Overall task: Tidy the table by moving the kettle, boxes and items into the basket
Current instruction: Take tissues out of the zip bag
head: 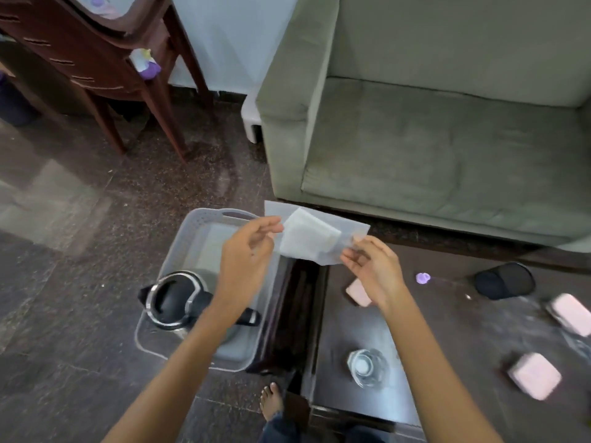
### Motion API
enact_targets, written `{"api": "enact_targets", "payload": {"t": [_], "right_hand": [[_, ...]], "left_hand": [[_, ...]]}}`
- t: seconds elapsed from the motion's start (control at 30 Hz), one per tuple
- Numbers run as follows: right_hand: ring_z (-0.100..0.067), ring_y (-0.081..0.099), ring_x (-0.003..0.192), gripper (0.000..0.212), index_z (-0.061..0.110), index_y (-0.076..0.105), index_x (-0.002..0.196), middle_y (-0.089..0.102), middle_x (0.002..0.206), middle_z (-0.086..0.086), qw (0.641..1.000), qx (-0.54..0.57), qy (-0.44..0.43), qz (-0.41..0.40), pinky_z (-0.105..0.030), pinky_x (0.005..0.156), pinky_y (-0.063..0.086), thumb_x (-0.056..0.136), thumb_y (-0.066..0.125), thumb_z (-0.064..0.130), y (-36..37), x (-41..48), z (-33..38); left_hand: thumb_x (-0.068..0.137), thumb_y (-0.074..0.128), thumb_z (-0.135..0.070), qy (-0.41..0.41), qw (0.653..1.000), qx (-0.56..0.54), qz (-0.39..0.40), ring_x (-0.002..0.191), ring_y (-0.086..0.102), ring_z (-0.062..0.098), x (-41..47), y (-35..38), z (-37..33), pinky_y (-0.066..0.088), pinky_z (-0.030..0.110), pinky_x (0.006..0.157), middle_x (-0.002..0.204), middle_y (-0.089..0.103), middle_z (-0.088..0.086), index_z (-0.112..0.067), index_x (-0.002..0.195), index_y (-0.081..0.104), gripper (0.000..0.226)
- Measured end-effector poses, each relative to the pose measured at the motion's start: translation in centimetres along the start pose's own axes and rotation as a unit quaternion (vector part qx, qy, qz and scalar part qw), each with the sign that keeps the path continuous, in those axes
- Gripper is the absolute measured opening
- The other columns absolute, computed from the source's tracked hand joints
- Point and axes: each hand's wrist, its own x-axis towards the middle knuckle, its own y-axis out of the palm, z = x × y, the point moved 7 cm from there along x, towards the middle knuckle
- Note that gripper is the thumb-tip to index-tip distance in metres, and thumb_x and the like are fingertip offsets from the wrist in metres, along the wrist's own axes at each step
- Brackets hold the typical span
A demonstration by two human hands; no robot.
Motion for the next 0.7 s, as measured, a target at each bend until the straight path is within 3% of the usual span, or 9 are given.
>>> {"api": "enact_targets", "payload": {"t": [0.1,0.17,0.27,0.33,0.43,0.5,0.57,0.63,0.7], "right_hand": [[-0.015,0.062,0.055,0.022,0.012,0.062,0.069,0.065,0.059,-0.002,0.999,0.029,-0.003,-0.038,-0.026,0.058,0.058,0.087,0.056,0.001,-7.9,-1.4,2.5],[-0.014,0.061,0.054,0.022,0.013,0.06,0.07,0.065,0.058,-0.001,0.997,0.045,0.002,-0.062,-0.024,0.058,0.058,0.087,0.055,0.002,-12.8,-2.3,3.7],[-0.012,0.062,0.051,0.019,0.012,0.059,0.073,0.065,0.057,0.0,0.994,0.06,0.022,-0.09,-0.023,0.055,0.057,0.088,0.055,0.002,-18.8,-3.0,4.1],[-0.011,0.062,0.05,0.019,0.012,0.06,0.073,0.065,0.057,0.0,0.992,0.077,0.038,-0.096,-0.022,0.052,0.056,0.088,0.054,0.002,-22.3,-2.9,3.9],[-0.011,0.062,0.049,0.019,0.013,0.06,0.072,0.064,0.059,-0.001,0.987,0.107,0.074,-0.096,-0.022,0.051,0.056,0.089,0.055,0.004,-26.1,-2.4,2.5],[-0.011,0.06,0.047,0.02,0.013,0.061,0.072,0.063,0.06,-0.002,0.986,0.107,0.09,-0.09,-0.021,0.049,0.054,0.088,0.055,0.003,-28.2,-2.0,1.3],[-0.011,0.054,0.044,0.023,0.01,0.064,0.077,0.058,0.061,-0.004,0.988,0.08,0.115,-0.063,-0.02,0.046,0.051,0.085,0.048,-0.005,-29.7,-1.8,-0.1],[-0.012,0.05,0.044,0.043,0.007,0.069,0.079,0.058,0.065,-0.008,0.99,0.046,0.134,-0.021,-0.021,0.045,0.048,0.075,0.034,-0.018,-31.0,-1.7,-1.7],[-0.013,0.054,0.047,0.051,0.007,0.07,0.065,0.063,0.067,-0.009,0.989,0.022,0.143,-0.02,-0.023,0.049,0.051,0.071,0.029,-0.022,-32.7,-1.6,-3.1]], "left_hand": [[0.087,0.054,0.0,-0.046,0.997,-0.054,0.025,0.088,0.062,0.002,-1.6,8.2,1.0,0.047,0.014,0.08,0.103,0.068,-0.007,-0.034,0.101,0.059,0.037],[0.087,0.057,-0.003,-0.101,0.991,-0.078,0.045,0.096,0.06,0.009,-3.2,13.9,2.2,0.046,0.013,0.079,0.118,0.061,-0.002,-0.03,0.116,0.052,0.04],[0.087,0.06,-0.012,-0.249,0.958,-0.126,0.072,0.12,0.047,0.017,-6.3,21.5,5.6,0.043,0.028,0.093,0.143,0.038,0.001,-0.02,0.145,0.021,0.07],[0.086,0.063,-0.024,-0.316,0.934,-0.15,0.076,0.129,0.04,0.02,-8.3,25.7,7.8,0.037,0.04,0.105,0.147,0.032,-0.002,-0.024,0.148,0.009,0.082],[0.087,0.059,-0.036,-0.37,0.883,-0.251,0.144,0.124,0.049,0.02,-10.3,31.6,9.7,0.035,0.042,0.107,0.136,0.05,-0.004,-0.027,0.136,0.037,0.054],[0.088,0.057,-0.034,-0.384,0.846,-0.325,0.174,0.117,0.057,0.02,-11.2,34.5,10.3,0.04,0.04,0.104,0.129,0.059,-0.001,-0.025,0.131,0.046,0.045],[0.088,0.058,-0.028,-0.363,0.844,-0.364,0.153,0.112,0.062,0.021,-11.1,35.7,11.4,0.05,0.035,0.093,0.125,0.063,0.001,-0.02,0.133,0.047,0.047],[0.089,0.057,-0.022,-0.343,0.847,-0.382,0.138,0.111,0.062,0.021,-10.8,36.2,12.5,0.055,0.034,0.085,0.125,0.064,0.003,-0.017,0.133,0.047,0.045],[0.09,0.055,-0.019,-0.34,0.843,-0.388,0.151,0.116,0.059,0.024,-10.5,36.4,13.6,0.051,0.042,0.093,0.13,0.06,0.006,-0.015,0.135,0.045,0.046]]}}
